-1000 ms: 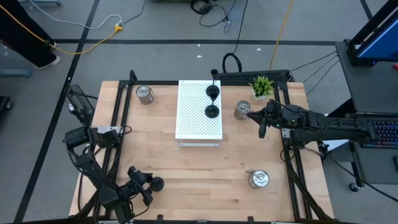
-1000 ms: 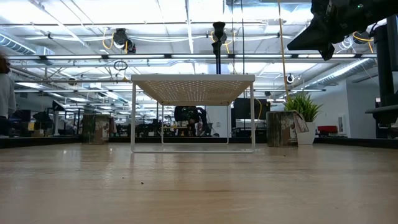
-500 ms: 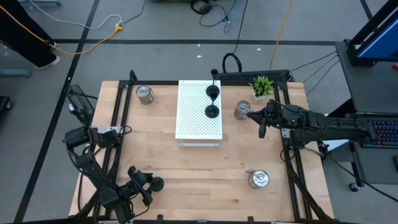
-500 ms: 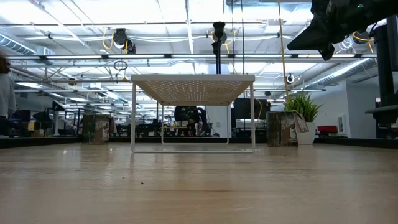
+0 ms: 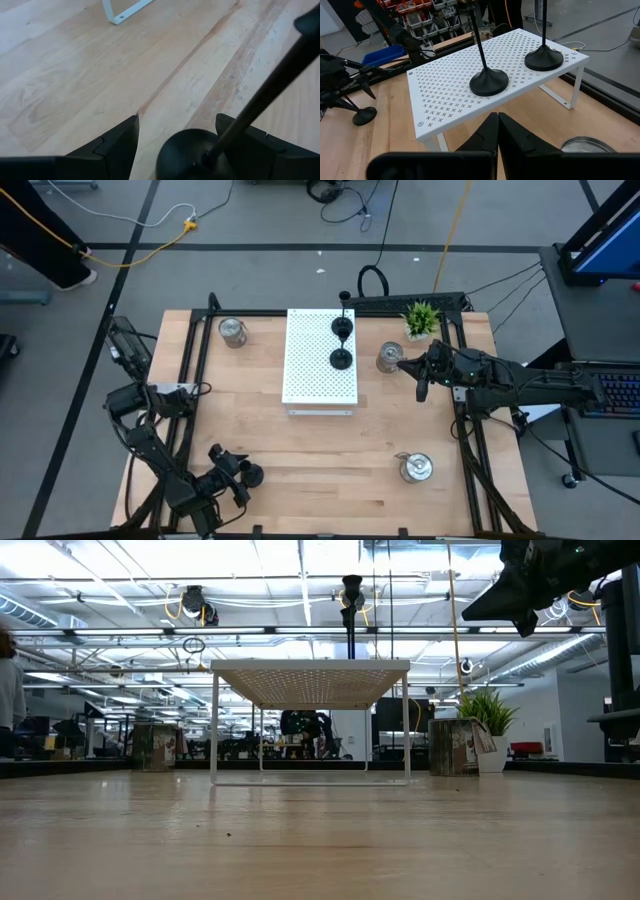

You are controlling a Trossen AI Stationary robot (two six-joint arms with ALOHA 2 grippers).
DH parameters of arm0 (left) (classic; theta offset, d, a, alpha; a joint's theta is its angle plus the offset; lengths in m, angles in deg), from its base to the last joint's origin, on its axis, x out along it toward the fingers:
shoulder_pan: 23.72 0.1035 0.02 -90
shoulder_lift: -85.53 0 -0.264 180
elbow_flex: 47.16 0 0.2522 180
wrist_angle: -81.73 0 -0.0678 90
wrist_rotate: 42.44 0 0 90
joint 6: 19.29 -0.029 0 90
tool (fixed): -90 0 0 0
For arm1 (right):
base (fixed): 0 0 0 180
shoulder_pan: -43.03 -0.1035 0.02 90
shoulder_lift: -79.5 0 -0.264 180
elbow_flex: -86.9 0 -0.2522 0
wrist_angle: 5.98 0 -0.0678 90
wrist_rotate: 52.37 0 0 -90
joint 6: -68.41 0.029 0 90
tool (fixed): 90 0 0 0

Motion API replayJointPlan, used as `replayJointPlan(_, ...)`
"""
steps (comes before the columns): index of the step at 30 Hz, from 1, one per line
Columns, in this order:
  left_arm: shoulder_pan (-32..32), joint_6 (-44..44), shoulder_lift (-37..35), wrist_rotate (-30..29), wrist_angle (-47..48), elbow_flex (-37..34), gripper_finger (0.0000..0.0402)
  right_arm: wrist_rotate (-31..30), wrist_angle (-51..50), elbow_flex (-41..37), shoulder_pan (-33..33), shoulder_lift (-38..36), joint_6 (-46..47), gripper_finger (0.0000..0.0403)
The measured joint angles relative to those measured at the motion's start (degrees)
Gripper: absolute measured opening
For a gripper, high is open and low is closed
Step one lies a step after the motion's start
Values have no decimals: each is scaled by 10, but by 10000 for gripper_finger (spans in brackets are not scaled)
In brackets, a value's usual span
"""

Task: Pick & Place candle stick holders
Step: Put the black candle holder on the shelf aligned with the other candle holders

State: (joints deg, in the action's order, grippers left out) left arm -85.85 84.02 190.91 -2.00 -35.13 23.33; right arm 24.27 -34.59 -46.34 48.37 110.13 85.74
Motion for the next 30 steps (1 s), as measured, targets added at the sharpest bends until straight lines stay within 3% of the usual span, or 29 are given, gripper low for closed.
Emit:
replayJointPlan(11,6,1,0,1,0,0,269,0,0,0,0,0,0,0)
replayJointPlan(14,13,1,0,1,0,0,252,0,0,0,0,0,0,0)
replayJointPlan(21,21,-2,1,4,0,0,170,0,0,0,0,0,0,0)
replayJointPlan(30,21,-1,2,10,-4,0,22,0,0,0,0,0,0,0)
